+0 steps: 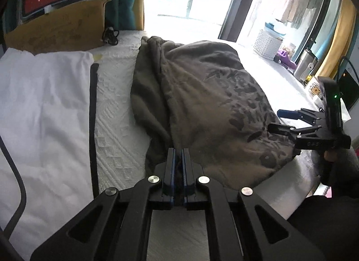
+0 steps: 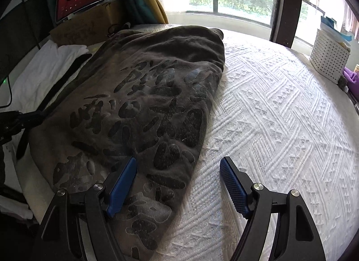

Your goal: Fold small clothes

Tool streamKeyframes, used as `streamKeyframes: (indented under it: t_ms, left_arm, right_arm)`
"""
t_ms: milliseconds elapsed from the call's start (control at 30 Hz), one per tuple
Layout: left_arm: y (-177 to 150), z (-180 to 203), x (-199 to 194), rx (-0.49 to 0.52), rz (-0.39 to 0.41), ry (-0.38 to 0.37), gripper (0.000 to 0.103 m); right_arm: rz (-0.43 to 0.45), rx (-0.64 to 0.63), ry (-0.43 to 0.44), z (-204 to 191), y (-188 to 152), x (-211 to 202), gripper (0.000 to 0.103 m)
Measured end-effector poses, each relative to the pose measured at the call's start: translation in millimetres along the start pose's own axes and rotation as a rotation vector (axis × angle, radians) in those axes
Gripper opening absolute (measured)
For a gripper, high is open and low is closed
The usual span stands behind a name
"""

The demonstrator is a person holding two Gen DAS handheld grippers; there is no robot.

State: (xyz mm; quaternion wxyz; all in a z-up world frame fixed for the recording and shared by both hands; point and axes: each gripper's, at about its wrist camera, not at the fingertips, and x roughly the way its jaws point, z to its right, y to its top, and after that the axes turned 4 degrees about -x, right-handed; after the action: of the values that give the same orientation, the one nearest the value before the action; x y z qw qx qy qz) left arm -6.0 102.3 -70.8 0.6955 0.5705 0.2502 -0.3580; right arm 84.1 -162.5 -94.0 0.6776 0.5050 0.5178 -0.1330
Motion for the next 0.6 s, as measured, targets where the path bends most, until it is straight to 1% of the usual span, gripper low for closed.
streamKeyframes:
  t_ms: [33,67,100,167,233,267,300,467,600]
  left_arm:
    - [-0.3,1.5,-2.1,-0.002,0.006,-0.007,0.027]
    - [-1.2,2.8,-3.5,-0.003,0.01,-0.016,0.039]
    - [-2.7,4.2,-3.9,-0.004,0.011,-0.023,0.053]
    - [-7.6,7.1,0.7,0.008,-0.005,-0.027,0.055]
    - [-16.4,8.3,15.0,0.022,-0.066,-0.011,0.055]
    - [-19.5,8.4,18.3,0.021,-0.08,-0.003,0.055]
    - [-22.5,9.9,15.8,0.034,-0.049,0.005,0.055]
    - [-25.1,10.4,12.7,0.031,-0.044,0.018,0.055]
    - [-30.3,14.7,11.1,0.064,-0.034,0.061,0.055]
  right_arm:
    - [0.001,0.0,0.0,0.5,-0.6,-1.2,0.078]
    - [0.002,0.0,0.0,0.3,-1.7,-2.3,0.078]
    - [0.002,0.0,0.002,0.3,-2.6,-3.4,0.078]
    - [0.003,-0.001,0.004,0.6,-7.2,-5.8,0.078]
    - [0.004,-0.001,0.004,0.5,-9.8,-6.4,0.078]
    - [0.006,-0.003,0.003,0.3,-10.7,-7.2,0.079]
    - [0.005,-0.005,0.003,-0.2,-11.4,-8.0,0.079]
    - [0.009,-0.009,0.001,-1.0,-16.6,-11.3,0.079]
    - [0.023,-0.012,0.002,-1.5,-21.4,-13.6,0.079]
